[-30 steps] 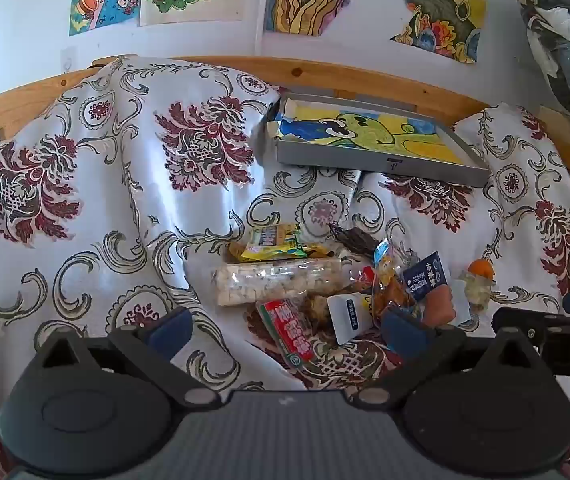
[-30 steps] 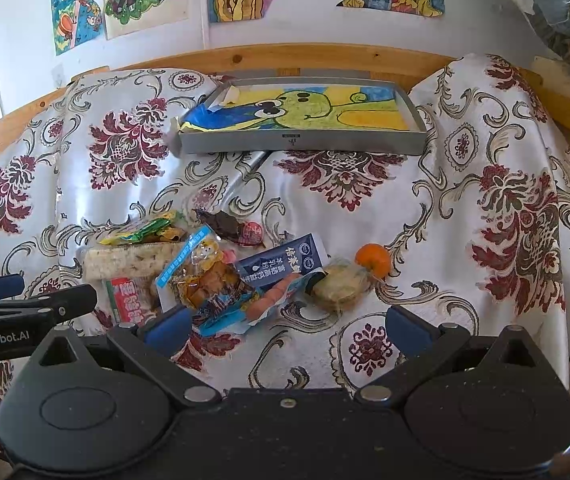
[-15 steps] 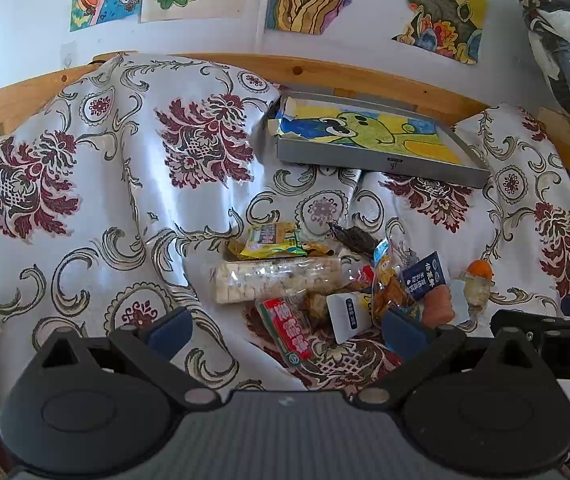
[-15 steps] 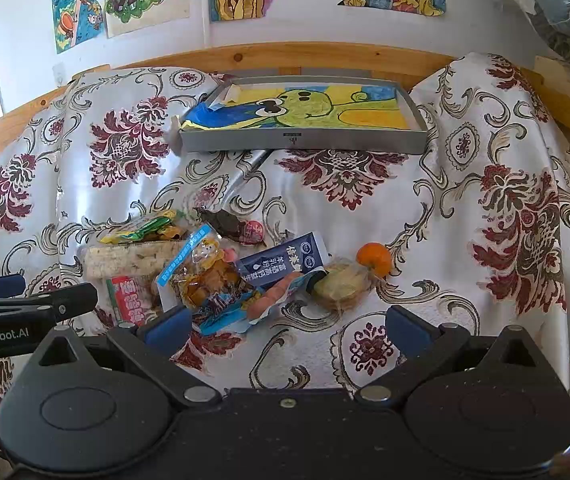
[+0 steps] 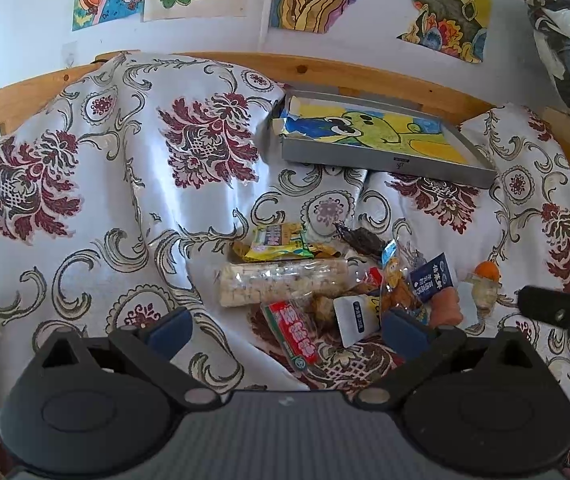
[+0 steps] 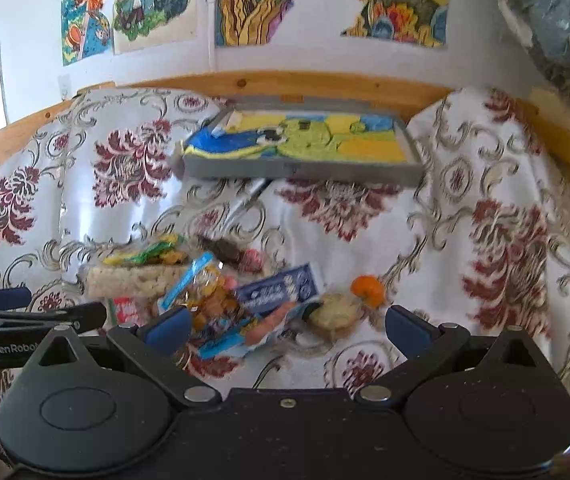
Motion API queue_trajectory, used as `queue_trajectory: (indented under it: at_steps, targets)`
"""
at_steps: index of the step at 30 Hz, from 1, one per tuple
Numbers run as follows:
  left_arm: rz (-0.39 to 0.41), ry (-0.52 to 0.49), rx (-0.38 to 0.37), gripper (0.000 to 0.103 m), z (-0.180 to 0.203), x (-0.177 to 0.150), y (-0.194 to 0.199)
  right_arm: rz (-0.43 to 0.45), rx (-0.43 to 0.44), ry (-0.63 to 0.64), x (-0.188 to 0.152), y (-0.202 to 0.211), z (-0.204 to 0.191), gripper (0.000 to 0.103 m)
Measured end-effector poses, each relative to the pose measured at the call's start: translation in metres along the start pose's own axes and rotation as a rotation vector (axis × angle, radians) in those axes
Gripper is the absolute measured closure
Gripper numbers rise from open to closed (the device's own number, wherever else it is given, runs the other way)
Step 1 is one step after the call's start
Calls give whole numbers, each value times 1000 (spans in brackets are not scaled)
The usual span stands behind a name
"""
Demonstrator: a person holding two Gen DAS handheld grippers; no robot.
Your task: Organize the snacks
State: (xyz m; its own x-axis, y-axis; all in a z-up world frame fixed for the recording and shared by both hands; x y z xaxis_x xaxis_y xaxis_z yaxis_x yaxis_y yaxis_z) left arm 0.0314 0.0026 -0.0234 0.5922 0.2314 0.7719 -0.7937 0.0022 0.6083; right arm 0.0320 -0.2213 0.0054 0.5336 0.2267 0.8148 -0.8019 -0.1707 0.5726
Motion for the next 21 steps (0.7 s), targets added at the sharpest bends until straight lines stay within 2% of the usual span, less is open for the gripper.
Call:
queue_trajectory:
  at_steps: [4, 10, 14, 16, 21]
  targets:
    - [2, -22, -32, 1, 1, 7, -7, 44, 31, 76, 20, 5, 4, 1]
    - [42, -169, -105, 1, 19, 19, -18, 57, 150, 186, 40, -5, 6, 1]
    - [63, -238, -176, 1, 32, 20, -28, 42, 145, 259, 44, -18, 14, 1]
    - [67, -261, -208, 1, 38, 19, -34, 27, 139, 231, 43, -26, 24, 1]
    - [32, -294, -297, 0, 49, 15, -53, -43, 184, 10, 43, -50, 51, 1]
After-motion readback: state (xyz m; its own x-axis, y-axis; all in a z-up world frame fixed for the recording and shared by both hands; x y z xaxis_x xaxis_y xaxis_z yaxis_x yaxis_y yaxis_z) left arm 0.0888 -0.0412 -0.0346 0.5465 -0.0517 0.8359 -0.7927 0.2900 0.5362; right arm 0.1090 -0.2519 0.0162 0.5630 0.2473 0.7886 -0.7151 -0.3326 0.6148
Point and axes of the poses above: each gripper's, at about its wrist camera, not at the fingertips, and y roughly against the way its jaws point, z to its right, x to its top, the point moved 3 cm from there along -y, roughly the way its jaws point, and after that the axes turned 7 degrees about y, right-handed, at the moved point
